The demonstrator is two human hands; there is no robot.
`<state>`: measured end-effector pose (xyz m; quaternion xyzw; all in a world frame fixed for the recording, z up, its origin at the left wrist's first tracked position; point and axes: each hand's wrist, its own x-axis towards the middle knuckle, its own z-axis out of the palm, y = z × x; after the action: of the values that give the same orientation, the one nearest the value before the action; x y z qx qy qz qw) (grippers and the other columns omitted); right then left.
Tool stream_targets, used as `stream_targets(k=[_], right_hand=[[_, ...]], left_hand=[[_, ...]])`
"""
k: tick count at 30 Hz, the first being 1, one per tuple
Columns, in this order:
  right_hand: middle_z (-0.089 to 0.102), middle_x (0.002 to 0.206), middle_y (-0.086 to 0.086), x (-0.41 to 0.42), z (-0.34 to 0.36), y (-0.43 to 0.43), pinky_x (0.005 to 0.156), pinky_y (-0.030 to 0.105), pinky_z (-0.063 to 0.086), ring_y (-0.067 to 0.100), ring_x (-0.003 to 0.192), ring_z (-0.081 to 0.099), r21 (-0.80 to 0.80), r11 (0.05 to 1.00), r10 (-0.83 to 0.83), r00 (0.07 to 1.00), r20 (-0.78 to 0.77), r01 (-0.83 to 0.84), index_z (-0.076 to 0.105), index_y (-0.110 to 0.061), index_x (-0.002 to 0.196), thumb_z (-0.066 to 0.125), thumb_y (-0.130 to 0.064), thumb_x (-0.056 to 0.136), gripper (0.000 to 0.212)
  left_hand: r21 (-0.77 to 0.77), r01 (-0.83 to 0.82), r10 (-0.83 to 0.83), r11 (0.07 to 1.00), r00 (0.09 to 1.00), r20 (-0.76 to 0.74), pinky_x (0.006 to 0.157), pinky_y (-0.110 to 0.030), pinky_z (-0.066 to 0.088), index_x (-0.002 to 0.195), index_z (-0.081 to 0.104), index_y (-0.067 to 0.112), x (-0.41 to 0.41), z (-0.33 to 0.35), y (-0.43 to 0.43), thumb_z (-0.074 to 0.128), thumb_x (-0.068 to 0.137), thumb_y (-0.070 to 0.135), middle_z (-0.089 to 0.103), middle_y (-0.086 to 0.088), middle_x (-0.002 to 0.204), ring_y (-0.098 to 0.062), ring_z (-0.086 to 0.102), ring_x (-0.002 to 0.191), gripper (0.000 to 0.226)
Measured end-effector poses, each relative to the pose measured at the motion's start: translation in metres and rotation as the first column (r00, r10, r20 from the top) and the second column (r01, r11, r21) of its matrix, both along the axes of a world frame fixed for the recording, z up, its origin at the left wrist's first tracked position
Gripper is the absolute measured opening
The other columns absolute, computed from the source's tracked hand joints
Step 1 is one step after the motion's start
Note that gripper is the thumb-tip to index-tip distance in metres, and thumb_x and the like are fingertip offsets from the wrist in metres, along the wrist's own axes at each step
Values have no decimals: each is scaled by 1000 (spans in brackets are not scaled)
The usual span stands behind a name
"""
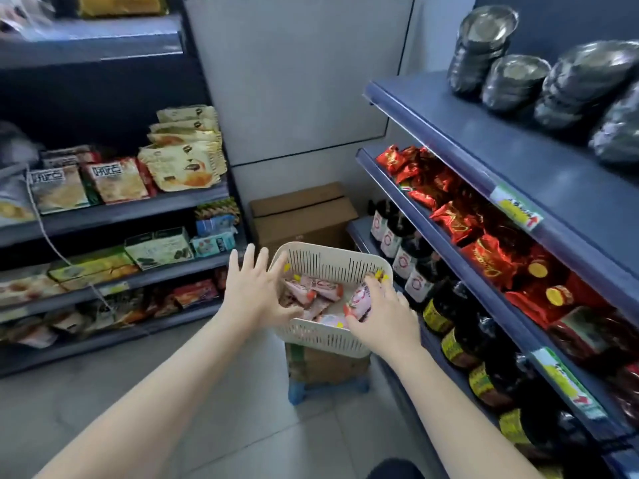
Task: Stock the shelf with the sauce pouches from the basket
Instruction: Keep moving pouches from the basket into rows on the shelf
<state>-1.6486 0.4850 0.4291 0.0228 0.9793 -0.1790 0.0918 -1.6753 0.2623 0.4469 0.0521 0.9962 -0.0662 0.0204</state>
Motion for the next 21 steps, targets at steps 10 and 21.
stream_targets(k=[10,21], right_hand=[[11,162,10,-138,-106,18,110,44,35,32,145,24,-9,989,144,970,197,-145,25,-20,150,54,-43,90,70],[47,143,14,-255,-243,-18,107,42,38,33,131,45,-99,968,251,855,453,-232,37,-9,144,45,-27,99,49]], left_hand=[[-79,-56,70,995,982,177,118,-55,5,154,7,17,-113,-129,30,40,80,67,20,-17,159,-36,10,147,95],[447,-846,537,291,531,656,96,-40,48,131,40,0,-225,-306,26,59,70,72,61,-8,121,-31,59,110,96]])
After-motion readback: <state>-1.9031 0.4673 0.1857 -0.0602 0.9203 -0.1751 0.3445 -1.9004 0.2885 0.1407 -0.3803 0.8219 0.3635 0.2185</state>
